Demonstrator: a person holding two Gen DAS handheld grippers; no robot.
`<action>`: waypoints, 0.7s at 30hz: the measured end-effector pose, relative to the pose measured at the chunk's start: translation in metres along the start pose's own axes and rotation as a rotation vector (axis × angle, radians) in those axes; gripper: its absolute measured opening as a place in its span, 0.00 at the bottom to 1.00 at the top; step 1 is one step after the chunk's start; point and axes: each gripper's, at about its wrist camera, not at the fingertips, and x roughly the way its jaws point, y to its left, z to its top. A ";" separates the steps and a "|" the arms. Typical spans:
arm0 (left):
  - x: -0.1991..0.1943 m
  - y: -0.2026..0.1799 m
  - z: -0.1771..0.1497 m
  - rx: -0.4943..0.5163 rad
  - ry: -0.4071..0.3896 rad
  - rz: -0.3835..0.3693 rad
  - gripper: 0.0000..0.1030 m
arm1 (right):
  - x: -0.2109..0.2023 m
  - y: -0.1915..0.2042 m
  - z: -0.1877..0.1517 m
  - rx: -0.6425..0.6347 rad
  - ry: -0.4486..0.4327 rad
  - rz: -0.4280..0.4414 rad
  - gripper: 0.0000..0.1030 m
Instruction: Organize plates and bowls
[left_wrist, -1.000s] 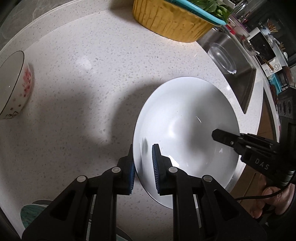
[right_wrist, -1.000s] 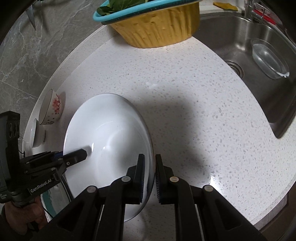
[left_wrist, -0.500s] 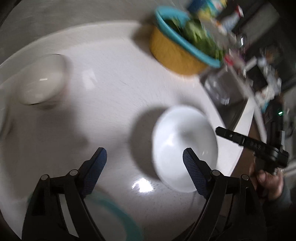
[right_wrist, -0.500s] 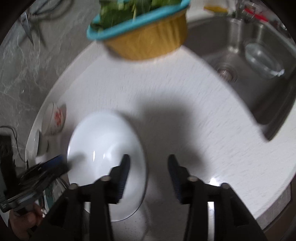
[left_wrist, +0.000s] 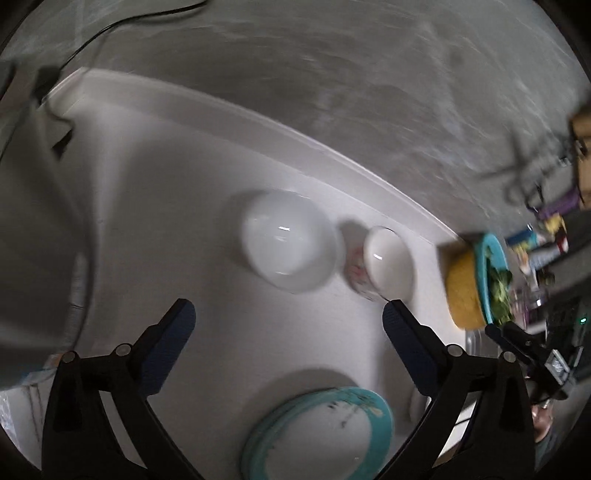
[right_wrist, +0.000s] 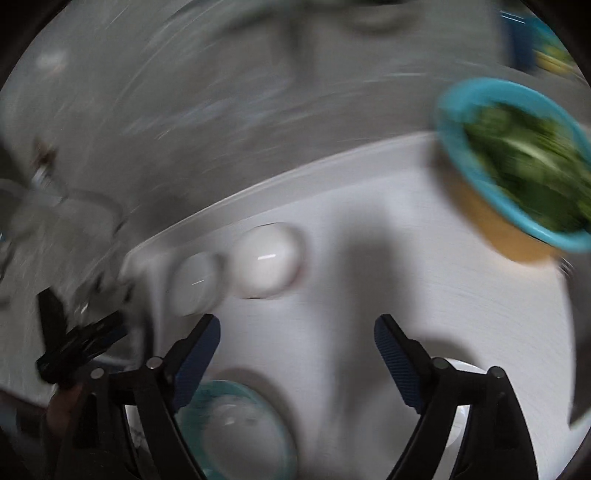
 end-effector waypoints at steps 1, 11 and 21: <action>0.003 0.005 0.001 -0.011 0.004 0.008 1.00 | 0.014 0.015 0.009 -0.029 0.024 0.019 0.86; 0.047 0.028 0.025 0.084 -0.020 0.093 1.00 | 0.134 0.086 0.073 -0.129 0.200 0.088 0.90; 0.104 0.039 0.049 0.114 0.052 0.154 1.00 | 0.209 0.100 0.085 -0.293 0.387 0.026 0.92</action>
